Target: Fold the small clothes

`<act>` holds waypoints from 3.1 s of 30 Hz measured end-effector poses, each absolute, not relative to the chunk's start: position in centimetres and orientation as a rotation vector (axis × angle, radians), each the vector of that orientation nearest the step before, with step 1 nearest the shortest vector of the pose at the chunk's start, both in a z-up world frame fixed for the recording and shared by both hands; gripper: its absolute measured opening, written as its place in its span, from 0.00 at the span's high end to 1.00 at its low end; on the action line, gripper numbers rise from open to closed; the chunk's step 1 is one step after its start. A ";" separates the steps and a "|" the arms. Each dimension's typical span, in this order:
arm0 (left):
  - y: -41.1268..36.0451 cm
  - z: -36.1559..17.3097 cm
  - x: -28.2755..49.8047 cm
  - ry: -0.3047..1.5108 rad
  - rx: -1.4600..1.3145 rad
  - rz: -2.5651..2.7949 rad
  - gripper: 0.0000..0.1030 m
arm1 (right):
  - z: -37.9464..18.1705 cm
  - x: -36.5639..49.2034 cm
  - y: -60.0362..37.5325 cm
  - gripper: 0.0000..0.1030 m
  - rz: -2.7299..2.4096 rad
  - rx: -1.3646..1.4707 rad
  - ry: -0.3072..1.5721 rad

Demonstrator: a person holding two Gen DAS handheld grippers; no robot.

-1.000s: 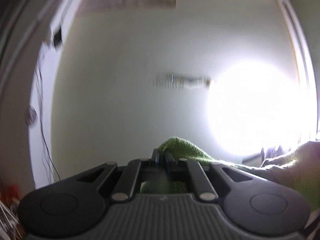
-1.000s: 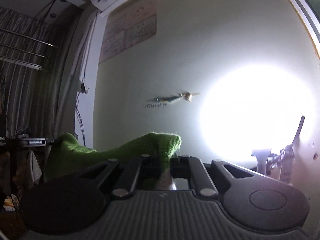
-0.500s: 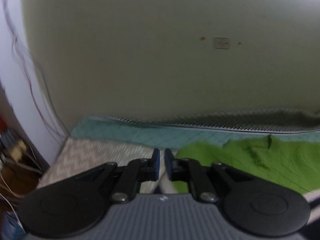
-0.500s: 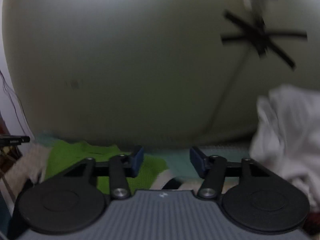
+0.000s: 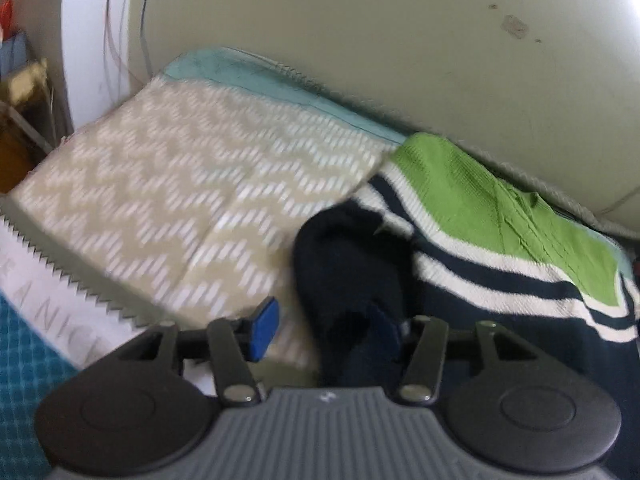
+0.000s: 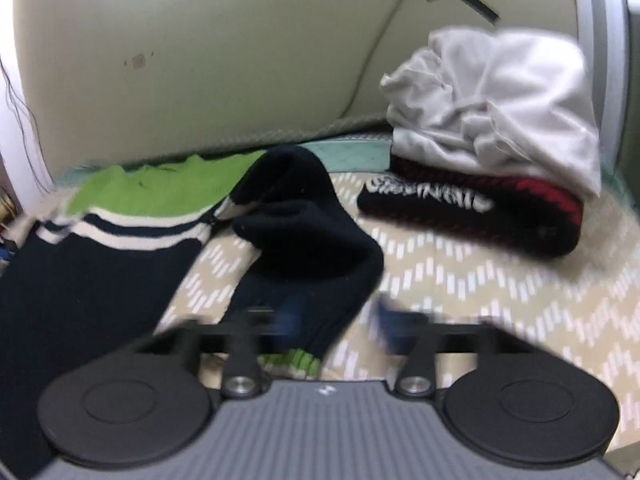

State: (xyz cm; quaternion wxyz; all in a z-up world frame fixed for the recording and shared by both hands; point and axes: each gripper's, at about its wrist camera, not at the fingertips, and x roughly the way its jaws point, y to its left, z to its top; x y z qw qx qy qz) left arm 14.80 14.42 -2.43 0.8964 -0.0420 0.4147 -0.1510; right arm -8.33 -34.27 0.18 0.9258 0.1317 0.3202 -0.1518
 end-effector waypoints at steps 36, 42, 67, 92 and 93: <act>20.4 -1.3 15.3 0.819 -0.070 -0.041 0.52 | -0.3 2.3 -27.0 0.38 0.012 0.514 0.559; 18.7 -1.1 18.3 0.655 0.287 0.159 0.92 | -0.2 1.4 -26.7 0.38 0.017 0.550 0.536; 20.8 1.8 19.6 0.633 -0.017 0.159 0.34 | -0.5 1.8 -28.8 0.35 0.078 0.584 0.548; 6.5 11.7 20.0 0.424 -0.080 -0.431 0.90 | -0.6 1.8 -29.4 0.34 0.114 0.601 0.548; 4.7 11.0 19.1 0.444 -0.059 -0.507 0.90 | -0.6 1.8 -29.4 0.34 0.115 0.601 0.548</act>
